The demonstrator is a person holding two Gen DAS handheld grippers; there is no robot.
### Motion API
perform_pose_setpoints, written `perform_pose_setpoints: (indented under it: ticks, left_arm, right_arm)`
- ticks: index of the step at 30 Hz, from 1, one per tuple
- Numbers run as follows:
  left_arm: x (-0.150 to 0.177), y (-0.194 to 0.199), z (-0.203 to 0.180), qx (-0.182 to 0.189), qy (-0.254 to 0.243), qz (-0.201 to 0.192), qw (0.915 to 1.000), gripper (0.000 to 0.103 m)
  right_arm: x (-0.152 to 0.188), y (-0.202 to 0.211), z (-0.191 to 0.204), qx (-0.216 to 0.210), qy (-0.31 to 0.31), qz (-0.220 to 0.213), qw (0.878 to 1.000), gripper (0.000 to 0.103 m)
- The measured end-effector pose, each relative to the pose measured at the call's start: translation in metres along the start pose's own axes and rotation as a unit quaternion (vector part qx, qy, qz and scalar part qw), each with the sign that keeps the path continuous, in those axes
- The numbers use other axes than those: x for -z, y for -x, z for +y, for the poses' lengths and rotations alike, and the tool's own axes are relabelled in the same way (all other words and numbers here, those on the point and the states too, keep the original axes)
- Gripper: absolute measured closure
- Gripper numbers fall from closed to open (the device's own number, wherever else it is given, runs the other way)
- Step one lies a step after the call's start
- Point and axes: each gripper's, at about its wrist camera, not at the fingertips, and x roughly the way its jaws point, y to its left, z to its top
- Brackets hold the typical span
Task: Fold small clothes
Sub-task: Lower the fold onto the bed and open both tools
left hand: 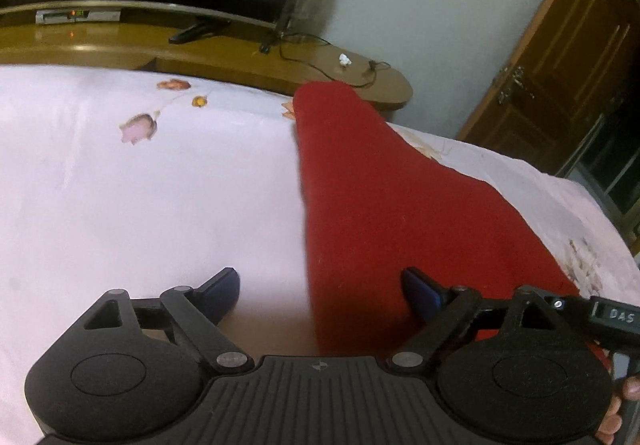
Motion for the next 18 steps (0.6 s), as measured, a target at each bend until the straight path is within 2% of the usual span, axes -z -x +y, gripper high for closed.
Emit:
perform_pose_setpoints:
  ticks: [1, 3, 4, 5, 6, 7, 9, 11, 13, 14, 16, 18]
  left_arm:
    - [-0.001, 0.004, 0.000, 0.003, 0.001, -0.006, 1.0000, 0.014]
    - [-0.004, 0.018, 0.002, 0.007, 0.002, -0.024, 0.9997, 0.015]
    - [-0.007, 0.024, 0.003, 0.008, -0.001, -0.037, 0.9993, 0.015]
    - [-0.009, 0.027, 0.005, 0.011, -0.003, -0.048, 0.9988, 0.015]
    - [-0.014, 0.029, 0.006, 0.005, -0.006, -0.056, 0.9984, 0.015]
    - [-0.018, 0.028, 0.008, -0.002, -0.010, -0.058, 0.9982, 0.015]
    - [-0.026, 0.020, 0.010, -0.009, -0.008, -0.056, 0.9983, 0.015]
    - [-0.031, 0.010, 0.010, -0.009, -0.009, -0.052, 0.9986, 0.016]
    - [-0.032, -0.007, 0.006, -0.011, -0.022, -0.033, 0.9992, 0.016]
    - [-0.029, -0.017, 0.005, -0.019, -0.029, -0.020, 0.9992, 0.015]
    - [-0.027, -0.024, 0.011, -0.013, -0.007, -0.018, 0.9997, 0.013]
    - [-0.024, -0.021, 0.008, -0.013, -0.006, -0.020, 0.9997, 0.013]
  right_arm:
    - [0.000, 0.001, 0.002, 0.000, 0.003, 0.000, 1.000, 0.081]
    - [-0.002, 0.009, 0.003, -0.002, 0.002, -0.005, 1.000, 0.067]
    - [-0.004, 0.015, 0.004, 0.007, 0.009, -0.015, 1.000, 0.058]
    - [-0.006, 0.023, 0.008, 0.035, 0.031, -0.032, 0.998, 0.043]
    - [-0.008, 0.032, 0.017, 0.061, 0.064, -0.059, 0.994, 0.045]
    - [-0.010, 0.036, 0.024, 0.063, 0.088, -0.075, 0.991, 0.049]
    - [-0.018, 0.035, 0.043, 0.064, 0.132, -0.090, 0.985, 0.073]
    - [-0.025, 0.018, 0.065, 0.074, 0.191, -0.083, 0.975, 0.082]
    - [-0.026, -0.009, 0.079, 0.065, 0.230, -0.053, 0.970, 0.085]
    - [-0.025, -0.025, 0.080, 0.074, 0.248, -0.035, 0.965, 0.085]
    - [-0.019, -0.053, 0.065, 0.127, 0.258, 0.015, 0.958, 0.088]
    - [-0.018, -0.045, 0.049, 0.119, 0.225, -0.006, 0.967, 0.088]
